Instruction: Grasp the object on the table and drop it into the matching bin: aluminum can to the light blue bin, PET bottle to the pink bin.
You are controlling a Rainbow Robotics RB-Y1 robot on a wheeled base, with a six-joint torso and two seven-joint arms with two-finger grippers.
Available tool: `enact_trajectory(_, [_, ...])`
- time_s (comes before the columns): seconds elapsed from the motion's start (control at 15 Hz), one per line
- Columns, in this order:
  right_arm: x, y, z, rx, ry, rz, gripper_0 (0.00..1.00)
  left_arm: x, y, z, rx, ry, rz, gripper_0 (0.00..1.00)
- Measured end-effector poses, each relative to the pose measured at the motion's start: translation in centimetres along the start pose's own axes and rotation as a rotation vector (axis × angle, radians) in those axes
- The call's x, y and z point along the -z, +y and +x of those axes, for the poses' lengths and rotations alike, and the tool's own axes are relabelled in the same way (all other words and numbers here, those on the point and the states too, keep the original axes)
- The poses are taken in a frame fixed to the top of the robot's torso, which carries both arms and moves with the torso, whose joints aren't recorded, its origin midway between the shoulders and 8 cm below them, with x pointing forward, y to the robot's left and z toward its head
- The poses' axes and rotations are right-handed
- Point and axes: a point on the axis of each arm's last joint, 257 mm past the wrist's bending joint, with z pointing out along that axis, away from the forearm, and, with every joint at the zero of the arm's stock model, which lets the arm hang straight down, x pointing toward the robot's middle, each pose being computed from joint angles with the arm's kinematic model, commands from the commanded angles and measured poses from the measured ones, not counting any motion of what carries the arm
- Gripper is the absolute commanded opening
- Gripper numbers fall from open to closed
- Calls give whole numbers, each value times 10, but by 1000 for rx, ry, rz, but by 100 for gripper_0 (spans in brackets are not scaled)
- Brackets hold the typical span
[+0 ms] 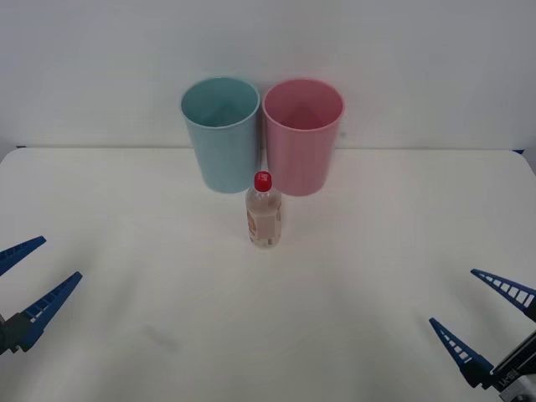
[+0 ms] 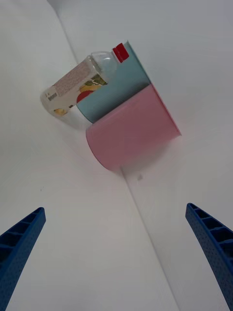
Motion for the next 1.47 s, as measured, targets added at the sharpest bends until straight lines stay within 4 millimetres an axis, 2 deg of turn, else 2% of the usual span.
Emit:
enact_trajectory(0.93, [-17,4,-6,-75,-33,-25,100,0,0,0,0,0,0,100])
enact_trajectory(1.2, [-23,10,-8,-201,-39,-52,100,0,0,0,0,0,0,100])
enact_trajectory(1.47, [-39,16,-14,-394,-53,-79,100,0,0,0,0,0,0,100])
